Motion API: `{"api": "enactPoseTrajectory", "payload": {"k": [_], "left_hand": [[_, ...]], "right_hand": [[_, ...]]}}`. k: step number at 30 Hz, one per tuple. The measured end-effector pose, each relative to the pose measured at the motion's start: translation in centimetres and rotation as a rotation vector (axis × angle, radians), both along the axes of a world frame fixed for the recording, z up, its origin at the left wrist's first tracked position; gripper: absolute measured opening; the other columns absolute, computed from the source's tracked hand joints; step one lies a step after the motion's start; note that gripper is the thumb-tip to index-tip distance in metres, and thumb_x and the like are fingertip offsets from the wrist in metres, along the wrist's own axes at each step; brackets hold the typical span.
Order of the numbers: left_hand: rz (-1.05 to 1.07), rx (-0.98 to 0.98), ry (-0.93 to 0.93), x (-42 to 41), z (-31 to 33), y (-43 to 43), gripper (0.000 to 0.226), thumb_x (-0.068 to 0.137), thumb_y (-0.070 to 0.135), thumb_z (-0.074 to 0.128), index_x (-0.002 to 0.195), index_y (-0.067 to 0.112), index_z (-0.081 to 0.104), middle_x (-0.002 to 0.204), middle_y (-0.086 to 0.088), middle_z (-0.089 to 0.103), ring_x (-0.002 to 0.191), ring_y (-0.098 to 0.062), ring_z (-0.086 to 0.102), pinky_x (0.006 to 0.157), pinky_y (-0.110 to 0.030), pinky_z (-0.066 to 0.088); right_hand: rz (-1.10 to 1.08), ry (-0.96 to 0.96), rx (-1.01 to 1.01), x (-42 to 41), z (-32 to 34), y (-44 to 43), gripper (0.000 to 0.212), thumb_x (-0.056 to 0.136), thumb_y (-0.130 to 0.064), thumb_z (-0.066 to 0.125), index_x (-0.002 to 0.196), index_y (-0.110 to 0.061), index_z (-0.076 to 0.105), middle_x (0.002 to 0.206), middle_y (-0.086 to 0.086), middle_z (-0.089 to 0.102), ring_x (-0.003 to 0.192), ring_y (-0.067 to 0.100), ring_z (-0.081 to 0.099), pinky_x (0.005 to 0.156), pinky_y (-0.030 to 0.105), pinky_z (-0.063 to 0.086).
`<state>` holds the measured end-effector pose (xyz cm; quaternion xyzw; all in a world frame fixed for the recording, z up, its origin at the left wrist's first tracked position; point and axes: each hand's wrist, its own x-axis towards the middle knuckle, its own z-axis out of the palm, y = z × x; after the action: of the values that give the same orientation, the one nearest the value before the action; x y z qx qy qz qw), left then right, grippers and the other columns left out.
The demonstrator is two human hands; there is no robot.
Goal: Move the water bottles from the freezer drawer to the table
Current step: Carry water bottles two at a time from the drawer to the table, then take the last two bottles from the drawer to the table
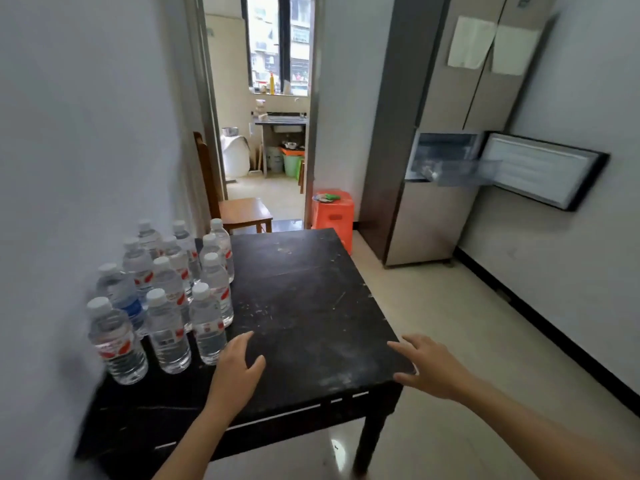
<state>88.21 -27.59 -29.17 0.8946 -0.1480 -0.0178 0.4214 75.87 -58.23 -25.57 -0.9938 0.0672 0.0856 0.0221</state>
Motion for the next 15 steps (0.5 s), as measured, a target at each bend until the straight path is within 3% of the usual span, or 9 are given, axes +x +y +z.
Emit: {"api": "enactPoseTrajectory", "payload": {"k": [8,15], "left_hand": [[-0.104,0.103,0.08,-3.7,-0.9,-1.4,0.051,0.088,0.016,0.056,0.136,0.005,0.04,0.142,-0.013,0.041,0.128,-0.031,0.037,0.105,-0.04,0.033],[-0.346,0.075,-0.064,-11.0,3.1,-9.9,0.05,0.092,0.022,0.051,0.138,0.01,0.036,0.144,-0.009,0.037,0.132,-0.027,0.032,0.107,-0.037,0.029]], "right_hand": [[-0.211,-0.04,-0.062,-10.4,3.6,-1.6,0.064,0.088,-0.051,0.049,0.143,-0.028,0.026,0.149,0.004,0.028,0.136,0.018,0.026,0.109,0.028,0.025],[-0.397,-0.106,-0.062,-22.3,6.5,-4.0,0.063,0.089,-0.05,0.048,0.143,-0.029,0.025,0.15,0.004,0.027,0.138,0.018,0.023,0.112,0.032,0.024]]}}
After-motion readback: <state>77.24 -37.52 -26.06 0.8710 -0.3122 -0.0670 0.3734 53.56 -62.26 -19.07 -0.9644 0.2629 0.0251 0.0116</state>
